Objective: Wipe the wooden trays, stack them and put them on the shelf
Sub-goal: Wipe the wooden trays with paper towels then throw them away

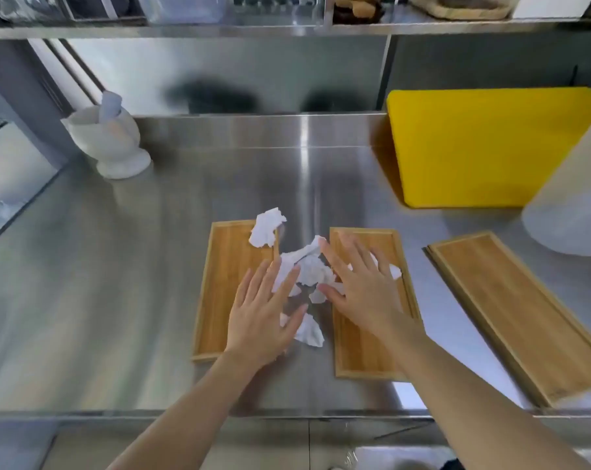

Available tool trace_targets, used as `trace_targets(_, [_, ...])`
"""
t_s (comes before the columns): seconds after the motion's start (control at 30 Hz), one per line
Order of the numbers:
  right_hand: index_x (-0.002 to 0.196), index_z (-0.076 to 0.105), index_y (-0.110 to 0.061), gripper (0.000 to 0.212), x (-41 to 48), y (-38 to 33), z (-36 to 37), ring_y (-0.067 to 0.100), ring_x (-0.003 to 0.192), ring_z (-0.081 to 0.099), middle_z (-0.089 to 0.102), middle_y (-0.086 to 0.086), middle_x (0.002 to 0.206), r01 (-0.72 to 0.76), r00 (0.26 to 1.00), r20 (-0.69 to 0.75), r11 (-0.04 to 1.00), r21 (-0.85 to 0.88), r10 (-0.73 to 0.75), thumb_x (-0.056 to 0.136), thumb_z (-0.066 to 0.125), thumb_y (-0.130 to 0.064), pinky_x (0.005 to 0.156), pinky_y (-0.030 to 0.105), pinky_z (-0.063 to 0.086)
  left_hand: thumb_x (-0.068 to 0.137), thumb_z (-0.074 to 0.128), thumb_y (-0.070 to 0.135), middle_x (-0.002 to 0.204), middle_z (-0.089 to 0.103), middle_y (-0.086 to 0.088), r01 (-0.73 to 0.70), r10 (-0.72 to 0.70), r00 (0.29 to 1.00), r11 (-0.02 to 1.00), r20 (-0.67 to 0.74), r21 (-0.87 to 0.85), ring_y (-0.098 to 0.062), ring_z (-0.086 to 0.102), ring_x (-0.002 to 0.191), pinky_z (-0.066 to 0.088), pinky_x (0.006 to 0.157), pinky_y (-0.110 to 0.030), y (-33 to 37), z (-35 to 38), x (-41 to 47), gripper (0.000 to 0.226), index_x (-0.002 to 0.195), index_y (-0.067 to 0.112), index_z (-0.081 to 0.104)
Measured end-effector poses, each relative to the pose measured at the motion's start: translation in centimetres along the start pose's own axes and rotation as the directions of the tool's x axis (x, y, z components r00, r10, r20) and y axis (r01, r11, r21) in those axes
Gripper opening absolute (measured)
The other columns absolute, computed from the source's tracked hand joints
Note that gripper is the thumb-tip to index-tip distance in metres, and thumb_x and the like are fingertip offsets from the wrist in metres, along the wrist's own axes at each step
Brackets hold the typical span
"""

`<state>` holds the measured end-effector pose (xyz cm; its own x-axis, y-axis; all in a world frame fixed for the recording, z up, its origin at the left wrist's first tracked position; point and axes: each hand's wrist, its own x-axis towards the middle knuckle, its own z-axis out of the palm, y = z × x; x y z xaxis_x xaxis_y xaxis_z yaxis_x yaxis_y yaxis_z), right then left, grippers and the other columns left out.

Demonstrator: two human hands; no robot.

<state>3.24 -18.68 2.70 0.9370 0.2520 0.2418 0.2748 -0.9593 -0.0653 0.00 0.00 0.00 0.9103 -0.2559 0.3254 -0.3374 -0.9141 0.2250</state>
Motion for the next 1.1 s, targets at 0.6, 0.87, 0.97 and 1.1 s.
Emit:
trace_targets(0.6, [0.112,0.055,-0.01,0.027,-0.4,-1.3,2.0,0.021,0.118,0.042,0.052,0.005,0.126,0.061,0.969,0.23,0.99,0.129,-0.09,0.093,0.035,-0.012,0.104,0.036,0.024,0.081,0.04,0.011,0.07,0.068,-0.001,-0.162,0.182,0.978,0.971,0.1,-0.176,-0.02,0.066,0.067,0.037,0.086,-0.026,0.4,1.6,-1.6,0.025,0.073,0.011,0.064])
trace_targets(0.87, [0.085,0.045,-0.009,0.011,0.0,0.1,-0.8,0.016,0.07,0.044,0.05,0.005,0.081,-0.229,0.973,0.165,0.739,0.634,0.159,0.087,0.055,-0.013,0.056,0.016,0.033,0.087,0.039,-0.005,0.102,0.064,-0.016,0.03,-0.014,0.999,0.918,0.045,-0.396,-0.022,0.058,0.093,0.044,0.083,-0.025,2.6,0.2,0.7,0.03,0.11,-0.003,0.058])
trace_targets(0.97, [0.082,0.044,-0.009,0.012,0.1,0.9,-1.7,0.011,0.063,0.043,0.049,0.005,0.076,-0.22,0.965,0.047,0.699,0.68,0.257,0.088,0.055,-0.011,0.058,0.023,0.038,0.087,0.045,-0.012,0.107,0.064,-0.018,0.073,-0.042,0.995,0.91,0.086,-0.408,-0.029,0.058,0.09,0.044,0.085,-0.029,3.8,-0.2,1.7,0.037,0.122,-0.003,0.053])
trace_targets(1.1, [0.094,0.052,-0.01,0.005,0.0,3.0,-2.6,0.011,0.073,0.052,0.052,-0.002,0.086,-0.238,0.937,-0.067,0.767,0.595,0.342,0.091,0.048,-0.009,0.062,0.008,0.035,0.076,0.048,-0.017,0.101,0.065,-0.02,0.001,0.008,1.0,0.92,0.023,-0.392,-0.032,0.059,0.086,0.046,0.071,-0.028,5.0,0.7,3.3,0.042,0.112,-0.002,0.061])
